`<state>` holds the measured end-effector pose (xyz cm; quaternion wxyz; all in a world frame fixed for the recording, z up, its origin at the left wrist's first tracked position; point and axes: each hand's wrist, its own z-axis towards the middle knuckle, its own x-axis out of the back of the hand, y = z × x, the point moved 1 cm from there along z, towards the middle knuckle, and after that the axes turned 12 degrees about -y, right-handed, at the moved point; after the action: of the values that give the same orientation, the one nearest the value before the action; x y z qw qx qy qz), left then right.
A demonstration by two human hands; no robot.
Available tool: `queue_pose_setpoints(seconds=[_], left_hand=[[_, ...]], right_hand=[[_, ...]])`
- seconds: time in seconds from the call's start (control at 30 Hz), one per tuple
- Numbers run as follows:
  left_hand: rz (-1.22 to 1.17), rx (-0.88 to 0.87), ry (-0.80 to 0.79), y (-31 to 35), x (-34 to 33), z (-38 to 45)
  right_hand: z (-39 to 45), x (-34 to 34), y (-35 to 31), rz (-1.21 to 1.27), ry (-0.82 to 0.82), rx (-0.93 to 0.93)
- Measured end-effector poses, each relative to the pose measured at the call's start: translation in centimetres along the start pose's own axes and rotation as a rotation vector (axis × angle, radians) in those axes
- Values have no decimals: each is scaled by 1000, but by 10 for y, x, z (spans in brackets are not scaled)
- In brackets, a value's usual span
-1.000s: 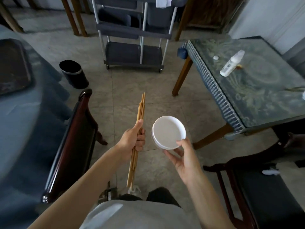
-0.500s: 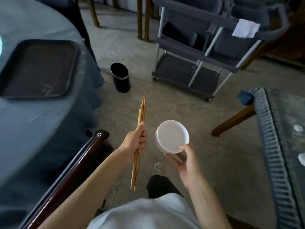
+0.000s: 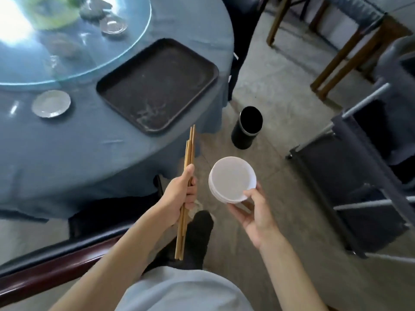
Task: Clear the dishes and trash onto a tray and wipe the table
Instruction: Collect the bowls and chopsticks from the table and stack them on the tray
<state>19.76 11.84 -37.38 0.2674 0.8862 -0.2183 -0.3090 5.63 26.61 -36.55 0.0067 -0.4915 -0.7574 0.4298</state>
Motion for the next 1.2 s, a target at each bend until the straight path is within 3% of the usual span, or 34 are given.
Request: queue_pose_setpoints(seconds=[0.3, 0.53, 0.7, 0.93, 1.2], left_hand=[[-246, -134, 313, 110, 50, 91], [-437, -231, 526, 162, 101, 100], [-593, -310, 701, 184, 147, 107], [-627, -443, 869, 229, 185, 132], [-675, -394, 1020, 239, 206, 146]], right_hand=[[163, -113, -84, -213, -244, -172], [257, -205, -117, -347, -417, -309], [328, -278, -115, -469, -532, -402], [415, -365, -93, -537, -626, -547], [459, -423, -68, -662, -688, -644]])
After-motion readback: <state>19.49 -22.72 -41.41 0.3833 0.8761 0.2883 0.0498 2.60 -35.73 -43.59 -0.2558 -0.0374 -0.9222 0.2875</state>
